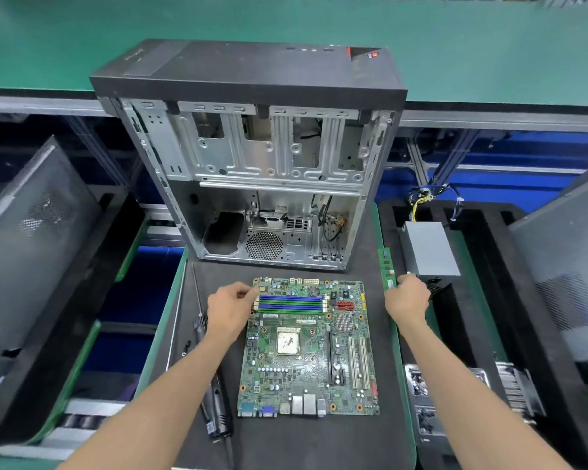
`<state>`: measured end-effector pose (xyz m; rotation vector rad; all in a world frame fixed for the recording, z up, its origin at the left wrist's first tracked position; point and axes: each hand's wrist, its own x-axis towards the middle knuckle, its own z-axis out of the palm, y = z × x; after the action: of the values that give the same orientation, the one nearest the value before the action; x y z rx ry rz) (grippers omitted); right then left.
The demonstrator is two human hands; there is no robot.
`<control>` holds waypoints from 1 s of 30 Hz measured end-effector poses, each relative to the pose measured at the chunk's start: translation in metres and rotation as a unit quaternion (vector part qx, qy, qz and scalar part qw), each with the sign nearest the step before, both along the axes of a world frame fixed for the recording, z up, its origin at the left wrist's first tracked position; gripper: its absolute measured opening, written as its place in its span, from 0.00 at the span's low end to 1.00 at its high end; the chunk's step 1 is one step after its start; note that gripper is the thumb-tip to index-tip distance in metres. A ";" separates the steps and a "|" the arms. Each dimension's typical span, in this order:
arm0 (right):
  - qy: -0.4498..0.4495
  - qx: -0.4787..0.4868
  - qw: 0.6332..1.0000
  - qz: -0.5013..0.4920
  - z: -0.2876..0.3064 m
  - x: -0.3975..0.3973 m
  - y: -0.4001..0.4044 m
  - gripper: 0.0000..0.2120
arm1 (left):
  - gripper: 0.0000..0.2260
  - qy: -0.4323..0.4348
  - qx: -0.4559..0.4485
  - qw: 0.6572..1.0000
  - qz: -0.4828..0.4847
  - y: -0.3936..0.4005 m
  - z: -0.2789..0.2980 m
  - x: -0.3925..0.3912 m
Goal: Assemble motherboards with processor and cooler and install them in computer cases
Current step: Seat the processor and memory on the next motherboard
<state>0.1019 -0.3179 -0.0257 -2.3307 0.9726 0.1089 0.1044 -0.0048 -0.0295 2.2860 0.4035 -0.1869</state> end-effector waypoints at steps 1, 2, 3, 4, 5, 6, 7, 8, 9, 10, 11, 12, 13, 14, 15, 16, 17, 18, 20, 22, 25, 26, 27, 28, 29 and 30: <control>-0.009 0.009 1.000 -0.001 -0.001 0.000 -0.002 0.12 | 0.10 0.027 -0.011 1.000 0.002 0.001 0.000 0.004; -0.018 0.022 1.000 -0.005 -0.001 0.000 -0.004 0.09 | 0.10 0.049 -0.027 0.998 0.011 0.002 0.000 0.009; -0.027 0.033 0.999 -0.010 -0.002 0.000 -0.005 0.06 | 0.10 0.069 -0.045 0.996 0.023 0.003 0.000 0.013; -0.030 0.042 0.999 -0.016 -0.002 -0.001 -0.006 0.08 | 0.11 0.088 -0.057 0.994 0.035 0.004 0.000 0.019; -0.035 0.047 0.998 -0.020 -0.003 -0.001 -0.006 0.12 | 0.12 0.105 -0.062 0.992 0.043 0.004 -0.001 0.023; -0.040 0.050 0.998 -0.025 -0.004 -0.002 -0.005 0.15 | 0.13 0.119 -0.063 0.990 0.047 0.005 -0.001 0.027; -0.045 0.051 0.997 -0.027 -0.004 -0.004 -0.005 0.17 | 0.14 0.126 -0.063 0.989 0.049 0.005 -0.001 0.029; -0.045 0.054 0.997 -0.033 -0.003 -0.005 -0.003 0.17 | 0.15 0.129 -0.066 0.988 0.051 0.005 -0.003 0.029; -0.046 0.056 0.997 -0.037 -0.002 -0.007 -0.002 0.16 | 0.16 0.130 -0.071 0.988 0.053 0.006 -0.005 0.029; -0.048 0.062 0.996 -0.042 0.000 -0.010 -0.001 0.15 | 0.16 0.132 -0.075 0.987 0.053 0.007 -0.006 0.029; -0.056 0.069 0.995 -0.047 0.002 -0.012 0.000 0.15 | 0.17 0.135 -0.079 0.986 0.052 0.008 -0.008 0.029; -0.066 0.083 0.993 -0.056 0.003 -0.015 0.000 0.13 | 0.16 0.138 -0.081 0.986 0.049 0.009 -0.009 0.029; -0.077 0.102 0.989 -0.069 0.004 -0.019 0.000 0.11 | 0.16 0.139 -0.084 0.986 0.046 0.010 -0.009 0.028; -0.087 0.125 0.984 -0.087 0.006 -0.024 0.001 0.10 | 0.16 0.138 -0.088 0.985 0.046 0.010 -0.009 0.029; -0.098 0.151 0.978 -0.102 0.007 -0.029 0.001 0.10 | 0.17 0.137 -0.092 0.985 0.047 0.011 -0.009 0.029; -0.109 0.170 0.973 -0.111 0.007 -0.034 0.002 0.08 | 0.17 0.135 -0.094 0.985 0.048 0.011 -0.009 0.028; -0.118 0.183 0.969 -0.117 0.007 -0.039 0.003 0.07 | 0.17 0.132 -0.096 0.985 0.046 0.011 -0.009 0.027; -0.120 0.192 0.967 -0.120 0.007 -0.044 0.006 0.08 | 0.15 0.130 -0.099 0.986 0.042 0.011 -0.008 0.025; -0.126 0.215 0.962 -0.115 0.005 -0.053 0.012 0.08 | 0.10 0.123 -0.112 0.986 0.031 0.011 -0.006 0.021; -0.128 0.230 0.960 -0.094 0.003 -0.063 0.020 0.08 | 0.09 0.107 -0.123 0.987 0.015 0.012 -0.003 0.018; -0.134 0.222 0.966 -0.017 0.001 -0.075 0.036 0.09 | 0.07 0.091 -0.125 0.988 -0.009 0.016 0.000 0.015; -0.140 0.206 0.968 0.016 0.001 -0.076 0.042 0.08 | 0.08 0.088 -0.126 0.988 -0.017 0.017 0.001 0.015; -0.149 0.185 0.970 0.048 0.004 -0.075 0.048 0.08 | 0.08 0.086 -0.124 0.988 -0.028 0.019 0.002 0.015; -0.158 0.162 0.971 0.081 0.007 -0.072 0.054 0.07 | 0.08 0.085 -0.120 0.988 -0.041 0.019 0.002 0.015; -0.166 0.139 0.970 0.113 0.010 -0.068 0.060 0.05 | 0.08 0.086 -0.114 0.988 -0.056 0.020 0.002 0.015; -0.172 0.116 0.967 0.146 0.012 -0.062 0.066 0.04 | 0.08 0.090 -0.110 0.988 -0.068 0.019 0.002 0.016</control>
<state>0.0402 -0.2515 -0.0132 -2.1652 0.4202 -0.0608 0.1201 0.0147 -0.0278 2.0860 0.3022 -0.4862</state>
